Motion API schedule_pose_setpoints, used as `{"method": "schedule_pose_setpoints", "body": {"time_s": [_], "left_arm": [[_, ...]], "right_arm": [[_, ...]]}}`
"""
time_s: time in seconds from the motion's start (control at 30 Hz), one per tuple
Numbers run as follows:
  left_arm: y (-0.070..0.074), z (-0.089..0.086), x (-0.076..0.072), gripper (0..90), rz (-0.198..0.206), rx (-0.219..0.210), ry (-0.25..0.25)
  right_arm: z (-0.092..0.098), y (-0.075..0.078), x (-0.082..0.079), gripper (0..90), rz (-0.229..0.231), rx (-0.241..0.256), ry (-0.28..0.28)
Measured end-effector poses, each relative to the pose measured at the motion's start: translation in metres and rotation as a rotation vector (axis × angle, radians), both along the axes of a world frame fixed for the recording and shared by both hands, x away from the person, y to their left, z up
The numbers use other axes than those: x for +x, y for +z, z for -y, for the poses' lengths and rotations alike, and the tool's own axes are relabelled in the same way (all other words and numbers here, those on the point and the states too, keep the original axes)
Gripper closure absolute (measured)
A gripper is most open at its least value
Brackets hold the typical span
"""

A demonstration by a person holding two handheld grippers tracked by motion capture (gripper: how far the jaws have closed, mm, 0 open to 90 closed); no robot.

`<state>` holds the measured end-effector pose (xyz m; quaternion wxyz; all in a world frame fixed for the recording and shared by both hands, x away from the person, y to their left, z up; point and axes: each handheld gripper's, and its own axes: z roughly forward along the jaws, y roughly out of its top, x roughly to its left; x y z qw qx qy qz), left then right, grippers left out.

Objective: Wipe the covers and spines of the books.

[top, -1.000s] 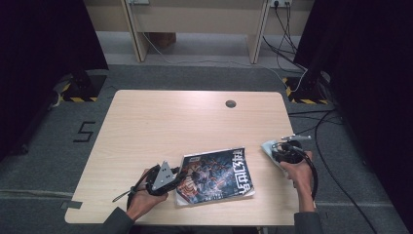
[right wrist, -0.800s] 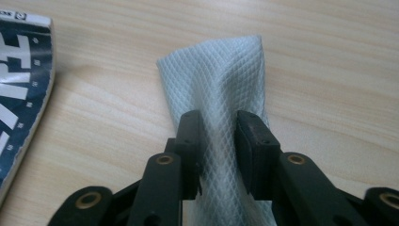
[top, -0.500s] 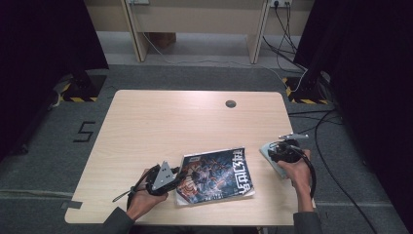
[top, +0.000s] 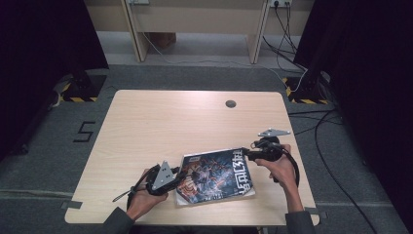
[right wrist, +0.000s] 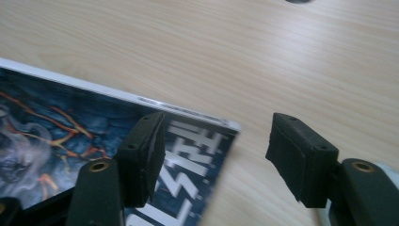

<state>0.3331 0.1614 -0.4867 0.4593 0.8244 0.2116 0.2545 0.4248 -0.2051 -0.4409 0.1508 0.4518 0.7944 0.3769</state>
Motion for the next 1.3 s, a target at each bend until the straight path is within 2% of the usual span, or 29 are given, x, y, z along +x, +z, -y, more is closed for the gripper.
{"method": "schedule_pose_setpoints", "body": {"time_s": [0.2,0.33,0.67,0.83,1.03,1.1,1.13,1.17,1.2,1.23,1.27,1.3], "left_arm": [[0.0,0.0,0.0,75.3,0.003,0.001,-0.004],[0.0,0.0,0.0,75.3,0.005,0.0,-0.007],[0.001,0.001,0.001,75.5,0.016,0.005,-0.02],[0.0,0.001,0.0,75.0,0.014,0.012,-0.026],[0.001,0.001,0.001,74.8,0.008,0.008,-0.014],[0.0,0.001,0.002,74.7,-0.005,0.002,0.01],[0.0,0.0,0.003,74.3,-0.015,-0.007,0.016],[0.001,-0.001,0.005,74.1,-0.023,-0.027,0.022],[0.001,-0.002,0.006,74.1,-0.022,-0.033,0.028],[0.002,-0.003,0.006,74.2,-0.024,-0.039,0.028],[0.002,-0.004,0.007,74.4,-0.016,-0.039,0.022],[0.002,-0.004,0.006,74.5,-0.011,-0.038,0.015]], "right_arm": [[-0.034,0.001,-0.001,33.7,0.018,0.01,0.113],[-0.052,-0.003,-0.001,33.3,0.007,-0.016,0.162],[-0.071,-0.007,0.002,32.4,0.024,-0.013,0.223],[-0.083,-0.012,0.004,30.0,0.032,-0.037,0.272],[-0.082,-0.011,0.003,34.5,0.045,-0.046,0.297],[-0.08,-0.009,0.002,37.3,0.029,-0.034,0.308],[-0.079,-0.009,0.001,44.3,0.008,-0.026,0.326],[-0.079,-0.01,-0.001,45.2,-0.019,-0.017,0.36],[-0.08,-0.012,-0.005,50.8,-0.051,-0.014,0.41],[-0.082,-0.015,-0.007,50.9,-0.066,-0.025,0.432],[-0.085,-0.017,-0.009,50.8,-0.068,-0.063,0.427],[-0.086,-0.017,-0.009,50.7,-0.055,-0.097,0.395]]}}
